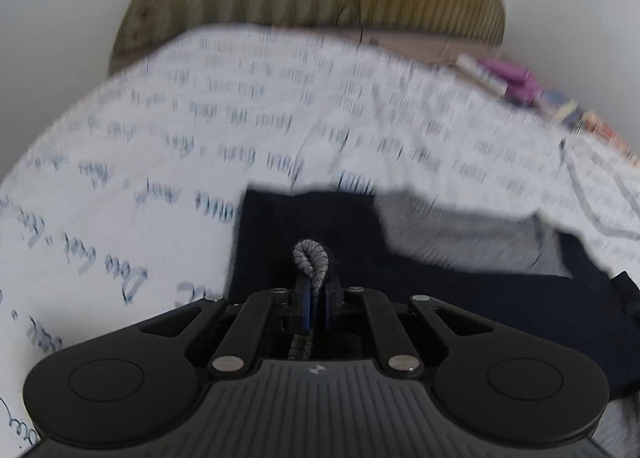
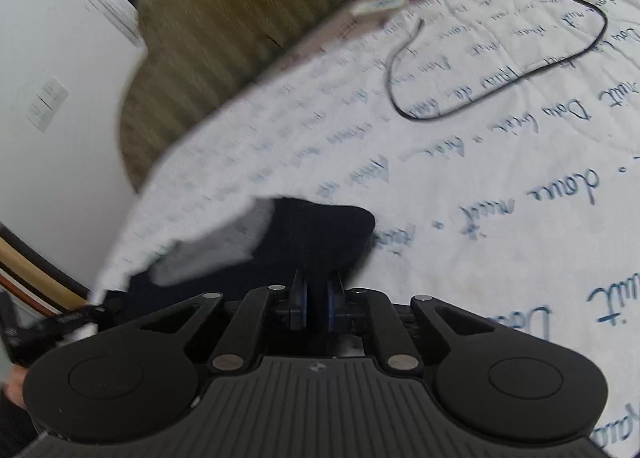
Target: Fold small clothes
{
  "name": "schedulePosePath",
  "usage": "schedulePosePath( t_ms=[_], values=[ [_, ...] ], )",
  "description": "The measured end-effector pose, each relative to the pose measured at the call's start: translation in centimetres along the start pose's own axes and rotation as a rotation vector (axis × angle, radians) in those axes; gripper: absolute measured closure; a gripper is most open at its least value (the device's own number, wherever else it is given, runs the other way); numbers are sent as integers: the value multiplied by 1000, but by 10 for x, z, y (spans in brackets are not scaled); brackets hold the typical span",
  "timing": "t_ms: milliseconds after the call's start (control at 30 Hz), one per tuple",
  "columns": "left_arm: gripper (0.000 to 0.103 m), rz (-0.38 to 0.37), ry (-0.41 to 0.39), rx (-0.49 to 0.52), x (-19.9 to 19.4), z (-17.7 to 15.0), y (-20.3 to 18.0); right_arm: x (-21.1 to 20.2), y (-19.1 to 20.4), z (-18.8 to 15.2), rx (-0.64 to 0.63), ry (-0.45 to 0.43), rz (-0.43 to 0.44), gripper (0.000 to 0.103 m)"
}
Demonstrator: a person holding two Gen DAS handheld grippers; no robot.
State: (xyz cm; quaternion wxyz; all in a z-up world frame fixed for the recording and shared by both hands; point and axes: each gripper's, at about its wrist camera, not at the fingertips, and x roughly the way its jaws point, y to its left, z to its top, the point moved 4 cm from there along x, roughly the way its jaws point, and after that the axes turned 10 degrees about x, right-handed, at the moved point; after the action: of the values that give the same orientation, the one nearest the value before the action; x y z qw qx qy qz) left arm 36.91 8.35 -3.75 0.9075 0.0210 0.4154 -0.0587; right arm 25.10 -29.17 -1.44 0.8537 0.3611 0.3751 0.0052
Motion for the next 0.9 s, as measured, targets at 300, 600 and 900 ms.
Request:
schedulePosePath(
  t_ms=[300,600,900],
  values=[
    [73,-84,18,-112,-31,-4,12,-14,-6,-10,54,-24,-35,53],
    [37,-46,-225,-146,-179,-72,54,-137,-8,-76,42,-75,128,48],
    [37,469,-385,-170,-370,-112,199,-288,-35,-132,-7,-107,11,44]
  ],
)
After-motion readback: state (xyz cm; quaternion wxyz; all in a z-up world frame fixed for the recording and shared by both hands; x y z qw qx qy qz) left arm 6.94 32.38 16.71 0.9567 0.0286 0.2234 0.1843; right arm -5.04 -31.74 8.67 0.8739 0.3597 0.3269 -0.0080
